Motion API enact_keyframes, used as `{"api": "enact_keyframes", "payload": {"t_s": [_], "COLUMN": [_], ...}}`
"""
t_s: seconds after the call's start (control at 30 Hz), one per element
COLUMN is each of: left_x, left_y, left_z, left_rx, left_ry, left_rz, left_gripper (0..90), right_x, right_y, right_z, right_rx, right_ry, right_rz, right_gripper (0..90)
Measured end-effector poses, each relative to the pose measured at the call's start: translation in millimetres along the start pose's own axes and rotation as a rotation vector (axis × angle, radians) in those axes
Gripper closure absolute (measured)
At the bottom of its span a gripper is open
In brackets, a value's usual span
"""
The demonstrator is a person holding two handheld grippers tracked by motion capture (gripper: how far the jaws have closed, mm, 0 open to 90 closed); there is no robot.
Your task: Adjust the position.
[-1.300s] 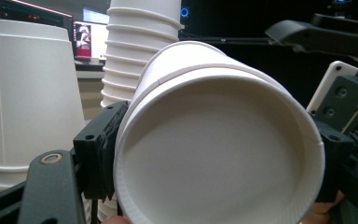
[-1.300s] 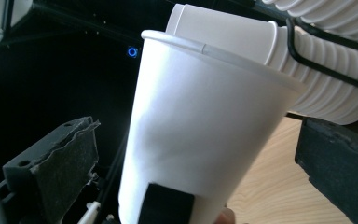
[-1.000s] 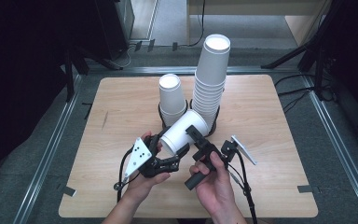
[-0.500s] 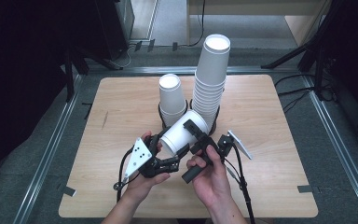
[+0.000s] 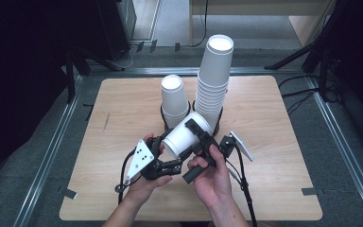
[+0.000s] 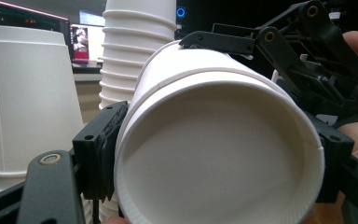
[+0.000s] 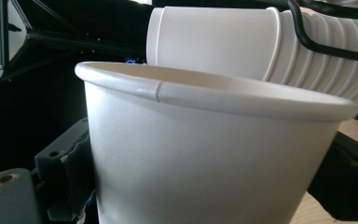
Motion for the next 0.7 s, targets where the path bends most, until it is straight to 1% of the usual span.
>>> {"api": "enact_keyframes", "payload": {"t_s": [0.03,0.13,0.17,0.23,0.3,0.37,0.53,0.6,0.7], "left_x": [0.0,0.1,-0.5,-1.6,-2.3,-2.1,-2.0,-2.2,-2.7], "left_y": [0.1,0.2,0.3,1.4,2.4,2.9,1.7,1.2,1.4], "left_z": [-0.1,-0.4,-1.0,-0.5,-0.2,0.0,-2.1,-2.3,-2.7], "left_rx": [0.000,0.000,0.002,0.010,0.004,0.006,0.006,0.004,0.003], "left_ry": [0.000,-0.002,-0.002,-0.003,-0.002,-0.001,0.009,0.009,0.008], "left_rz": [0.001,0.001,-0.005,-0.001,-0.008,-0.008,-0.019,-0.023,-0.026], "left_gripper": [21.3,20.5,20.0,19.4,19.0,18.7,18.2,18.3,18.3], "right_x": [0.0,-0.3,-0.4,-0.6,-1.1,-1.2,-0.9,-0.8,-0.5], "right_y": [0.2,-0.4,-0.5,-1.5,-2.0,-2.4,-1.7,-0.7,1.5], "right_z": [0.5,-0.3,0.1,-0.8,-2.6,-3.5,-3.0,-3.1,-2.8], "right_rx": [-0.007,-0.002,-0.004,0.000,-0.007,-0.003,0.000,0.009,0.009], "right_ry": [-0.001,0.002,0.000,0.011,0.019,0.022,0.019,0.019,0.017], "right_rz": [0.009,0.024,0.026,0.027,0.033,0.033,0.038,0.040,0.048], "right_gripper": [10.6,11.8,12.1,12.5,12.7,12.8,12.9,12.9,12.9]}}
Point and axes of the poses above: each handheld gripper's, and its own axes: x roughly forward along the jaws, y roughly out of its top, z roughly to its right, the point moved 10 cm from there along x, roughly forward along the jaws, and after that the axes turned 12 degrees about -x, right-handed, at the moved point
